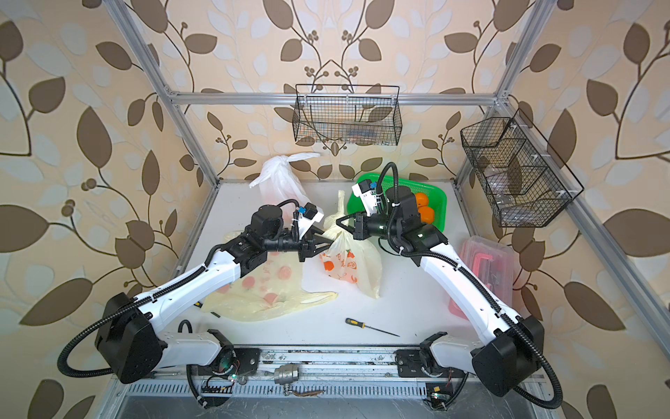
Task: Place the oranges into plastic bags & tie knots
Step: Tie the plastic bag at the center of the board.
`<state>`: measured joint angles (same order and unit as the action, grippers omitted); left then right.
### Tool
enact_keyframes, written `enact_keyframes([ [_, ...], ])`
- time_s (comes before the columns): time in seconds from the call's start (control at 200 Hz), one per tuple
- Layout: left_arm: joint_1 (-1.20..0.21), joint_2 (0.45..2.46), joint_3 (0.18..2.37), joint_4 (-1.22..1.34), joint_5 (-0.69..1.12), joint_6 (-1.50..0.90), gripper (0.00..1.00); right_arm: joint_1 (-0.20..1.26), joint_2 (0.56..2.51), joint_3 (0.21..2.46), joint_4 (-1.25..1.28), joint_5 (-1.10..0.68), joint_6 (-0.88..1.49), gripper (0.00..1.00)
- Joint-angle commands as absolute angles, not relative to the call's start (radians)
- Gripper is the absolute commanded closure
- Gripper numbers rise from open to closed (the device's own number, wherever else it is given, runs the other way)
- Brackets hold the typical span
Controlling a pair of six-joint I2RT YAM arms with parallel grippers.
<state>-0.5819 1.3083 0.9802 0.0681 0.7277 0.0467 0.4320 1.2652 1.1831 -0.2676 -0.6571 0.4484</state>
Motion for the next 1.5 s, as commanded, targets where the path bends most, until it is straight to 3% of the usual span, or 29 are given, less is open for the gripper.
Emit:
enact_keyframes([
  [0.0, -0.583, 1.279, 1.013, 0.118, 0.712, 0.037, 0.83, 0.439, 1.258, 1.181, -0.249, -0.651, 0.443, 1.00],
  [0.115, -0.584, 1.281, 1.017, 0.118, 0.724, 0.035, 1.00, 0.439, 1.256, 1.184, -0.250, -0.642, 0.437, 1.00],
  [0.21, -0.583, 1.274, 1.014, 0.117, 0.725, 0.034, 1.00, 0.439, 1.242, 1.182, -0.267, -0.596, 0.418, 1.00],
  [0.245, -0.584, 1.270, 1.014, 0.112, 0.725, 0.038, 1.00, 0.438, 1.233, 1.180, -0.267, -0.574, 0.417, 0.89],
  [0.365, -0.584, 1.261, 1.007, 0.097, 0.724, 0.052, 1.00, 0.416, 1.209, 1.158, -0.201, -0.558, 0.476, 0.37],
  [0.455, -0.583, 1.262, 1.005, 0.097, 0.728, 0.055, 1.00, 0.394, 1.212, 1.143, -0.125, -0.564, 0.558, 0.24],
  [0.69, -0.584, 1.273, 1.005, 0.103, 0.744, 0.064, 1.00, 0.371, 1.309, 1.185, -0.050, -0.574, 0.769, 0.22],
  [0.945, -0.584, 1.272, 1.001, 0.092, 0.759, 0.088, 1.00, 0.365, 1.459, 1.307, -0.088, -0.638, 0.802, 0.19],
  [1.315, -0.584, 1.264, 1.002, 0.067, 0.766, 0.113, 1.00, 0.364, 1.632, 1.496, -0.169, -0.719, 0.778, 0.39],
  [1.495, -0.584, 1.261, 0.998, 0.061, 0.761, 0.119, 1.00, 0.362, 1.669, 1.540, -0.238, -0.739, 0.749, 0.40],
])
